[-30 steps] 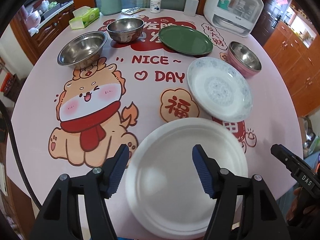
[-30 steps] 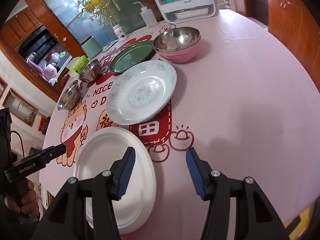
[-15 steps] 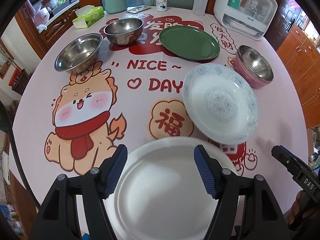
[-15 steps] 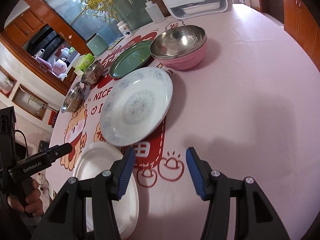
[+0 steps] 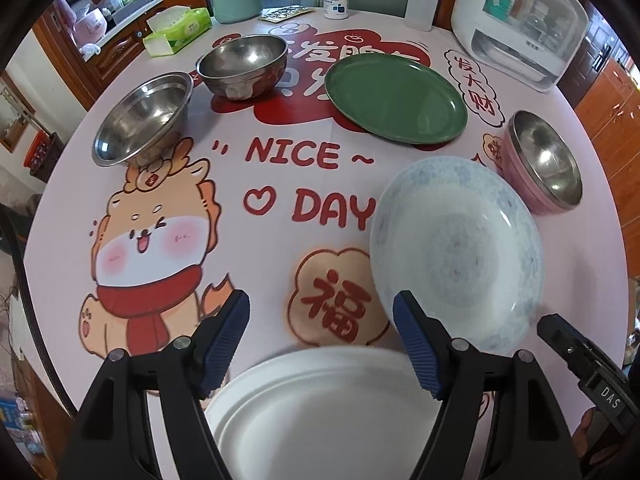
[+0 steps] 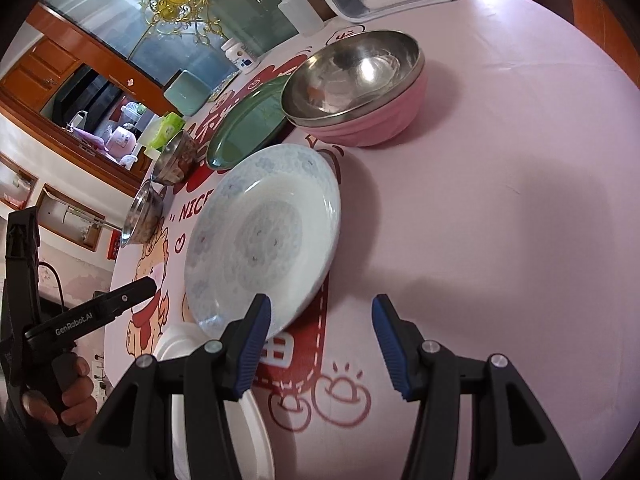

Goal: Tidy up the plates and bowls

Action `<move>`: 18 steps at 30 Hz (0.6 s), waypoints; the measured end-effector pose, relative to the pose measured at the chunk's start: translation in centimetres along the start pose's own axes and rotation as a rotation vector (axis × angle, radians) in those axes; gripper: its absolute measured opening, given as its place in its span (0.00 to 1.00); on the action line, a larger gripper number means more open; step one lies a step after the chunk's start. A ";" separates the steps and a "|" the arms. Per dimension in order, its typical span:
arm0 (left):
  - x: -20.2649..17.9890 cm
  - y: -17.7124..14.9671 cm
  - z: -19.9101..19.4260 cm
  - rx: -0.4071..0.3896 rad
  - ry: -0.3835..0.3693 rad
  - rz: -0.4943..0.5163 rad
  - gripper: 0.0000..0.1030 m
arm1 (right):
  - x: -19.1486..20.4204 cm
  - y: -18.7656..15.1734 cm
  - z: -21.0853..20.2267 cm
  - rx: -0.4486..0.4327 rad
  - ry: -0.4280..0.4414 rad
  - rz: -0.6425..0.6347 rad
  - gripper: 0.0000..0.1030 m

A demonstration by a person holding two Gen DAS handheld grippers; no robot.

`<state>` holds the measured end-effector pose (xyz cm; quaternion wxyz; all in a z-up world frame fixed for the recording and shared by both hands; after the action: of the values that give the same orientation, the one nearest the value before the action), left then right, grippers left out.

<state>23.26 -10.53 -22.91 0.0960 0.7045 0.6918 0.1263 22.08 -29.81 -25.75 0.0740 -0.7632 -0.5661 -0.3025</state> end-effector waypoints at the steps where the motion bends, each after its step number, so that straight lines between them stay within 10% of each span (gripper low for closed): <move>1: -0.1 0.1 0.3 0.003 -0.005 -0.001 0.71 | 0.0 0.3 0.3 0.001 0.006 0.000 0.51; 18: -2.2 2.1 4.6 0.025 -0.061 -0.047 0.71 | 0.2 1.9 3.2 0.017 0.069 -0.039 0.41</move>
<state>26.62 -12.60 -26.77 0.1114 0.6925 0.7065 0.0939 25.04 -28.84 -27.72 0.0942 -0.7406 -0.5804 -0.3253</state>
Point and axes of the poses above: each gripper's, at about its wrist camera, not at the fingertips, and z roughly the way its jaws point, x to its left, y to its top, the point moved 8 cm from there along z, roughly the way its jaws point, and after that the axes turned 7 degrees about z, right-handed, at the moved point
